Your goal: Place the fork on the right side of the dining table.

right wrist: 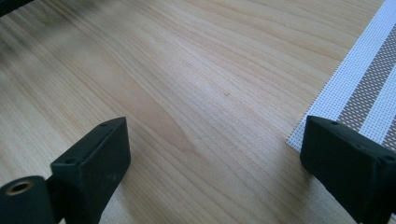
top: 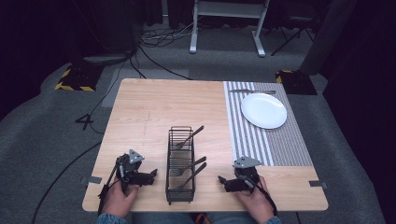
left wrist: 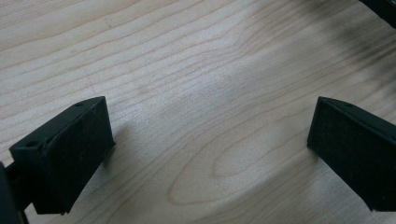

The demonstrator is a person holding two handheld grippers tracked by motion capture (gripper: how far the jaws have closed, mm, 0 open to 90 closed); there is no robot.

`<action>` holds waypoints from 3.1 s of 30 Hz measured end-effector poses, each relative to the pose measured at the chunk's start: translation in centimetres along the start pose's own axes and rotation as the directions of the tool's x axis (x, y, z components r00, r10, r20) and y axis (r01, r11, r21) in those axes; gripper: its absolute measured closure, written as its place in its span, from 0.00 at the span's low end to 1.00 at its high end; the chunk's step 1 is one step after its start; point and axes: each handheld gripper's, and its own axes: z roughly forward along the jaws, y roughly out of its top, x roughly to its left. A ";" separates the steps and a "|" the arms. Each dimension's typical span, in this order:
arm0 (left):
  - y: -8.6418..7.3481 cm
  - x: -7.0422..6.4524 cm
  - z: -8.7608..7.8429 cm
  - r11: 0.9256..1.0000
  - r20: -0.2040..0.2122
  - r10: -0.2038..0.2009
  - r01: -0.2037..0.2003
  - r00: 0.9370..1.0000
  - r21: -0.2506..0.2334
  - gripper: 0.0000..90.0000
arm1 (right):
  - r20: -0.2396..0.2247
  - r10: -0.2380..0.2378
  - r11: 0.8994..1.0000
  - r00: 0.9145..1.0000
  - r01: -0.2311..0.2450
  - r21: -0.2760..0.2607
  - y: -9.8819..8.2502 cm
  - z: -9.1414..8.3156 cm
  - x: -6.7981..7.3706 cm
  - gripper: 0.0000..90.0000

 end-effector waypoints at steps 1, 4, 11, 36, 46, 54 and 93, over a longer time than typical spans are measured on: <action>0.0 0.0 0.0 1.000 0.000 0.000 0.000 1.000 0.000 0.00 | 0.000 0.000 1.000 1.000 0.000 -0.001 0.0 0.0 0.0 0.12; 0.0 0.0 0.0 1.000 0.001 -0.002 0.002 1.000 -0.001 0.00 | -0.003 -0.002 1.000 1.000 0.002 0.001 0.0 -0.2 -0.1 0.17; 0.1 0.0 0.1 1.000 -0.002 -0.002 0.002 1.000 -0.001 0.00 | -0.003 -0.001 1.000 1.000 0.001 -0.010 -0.1 -0.3 0.0 0.20; 0.3 0.0 0.2 1.000 -0.004 -0.003 0.003 1.000 0.000 0.00 | -0.038 0.066 0.992 0.997 -0.062 0.109 2.5 -2.0 -0.2 0.47; 0.3 0.0 0.2 1.000 -0.004 -0.003 0.003 1.000 0.000 0.00 | -0.060 0.050 0.997 0.997 -0.047 0.061 5.4 -4.2 -0.4 0.46; 0.2 0.0 0.2 1.000 0.000 -0.001 0.001 1.000 0.000 0.00 | -0.084 0.032 0.999 0.996 -0.030 0.028 8.0 -5.4 -0.5 0.47; 0.2 0.1 0.2 1.000 -0.005 -0.002 0.002 1.000 0.001 0.00 | -0.269 0.097 0.993 0.958 -0.109 -0.032 18.6 -4.8 -0.9 0.56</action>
